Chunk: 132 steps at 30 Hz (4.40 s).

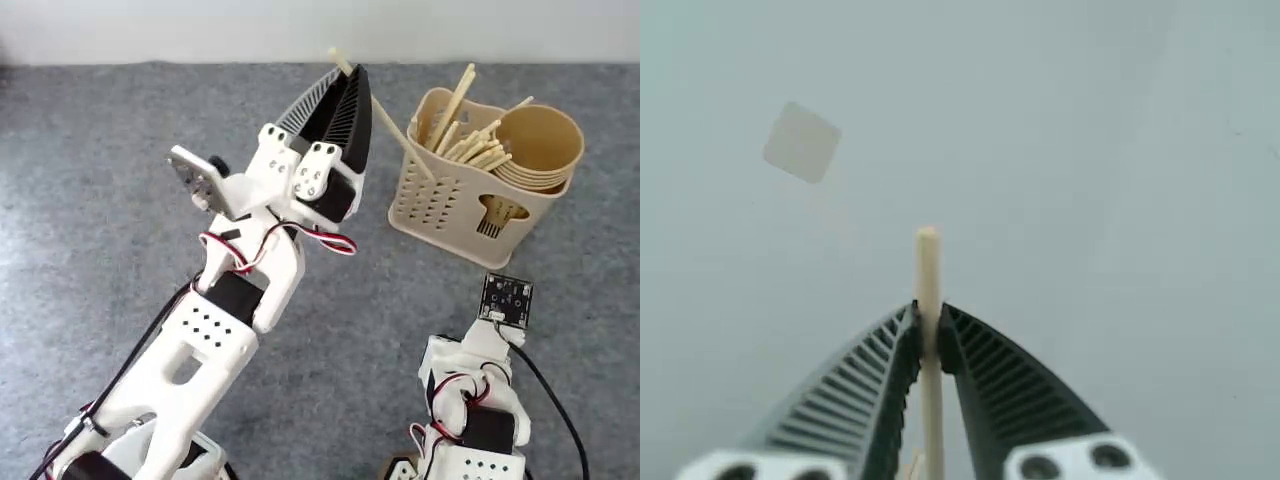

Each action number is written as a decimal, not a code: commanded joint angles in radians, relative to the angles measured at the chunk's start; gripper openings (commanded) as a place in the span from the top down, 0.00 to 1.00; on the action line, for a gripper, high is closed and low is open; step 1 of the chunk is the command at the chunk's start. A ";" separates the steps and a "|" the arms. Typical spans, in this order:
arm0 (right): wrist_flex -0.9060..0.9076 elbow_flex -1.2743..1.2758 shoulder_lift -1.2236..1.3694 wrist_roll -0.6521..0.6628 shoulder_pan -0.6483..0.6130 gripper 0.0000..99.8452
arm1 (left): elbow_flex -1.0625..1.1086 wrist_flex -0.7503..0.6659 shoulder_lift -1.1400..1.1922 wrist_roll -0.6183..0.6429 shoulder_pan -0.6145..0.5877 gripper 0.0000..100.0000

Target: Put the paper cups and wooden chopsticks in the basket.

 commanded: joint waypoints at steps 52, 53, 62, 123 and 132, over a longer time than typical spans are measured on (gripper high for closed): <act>-0.022 -0.008 -0.010 -0.012 0.008 0.99 | -0.259 0.009 0.327 -0.377 0.072 0.84; -0.022 -0.008 -0.010 -0.012 0.008 0.99 | -0.255 0.011 0.302 -0.373 0.071 0.84; -0.024 -0.008 -0.010 -0.012 0.008 0.99 | -0.039 0.126 -0.040 -0.328 0.064 0.93; -0.064 0.052 -0.010 -0.011 0.001 0.99 | 0.937 1.617 -1.324 -0.358 -0.552 0.99; 0.012 0.072 -0.008 -0.003 0.001 0.99 | 0.937 1.668 -1.324 -0.353 -0.554 0.99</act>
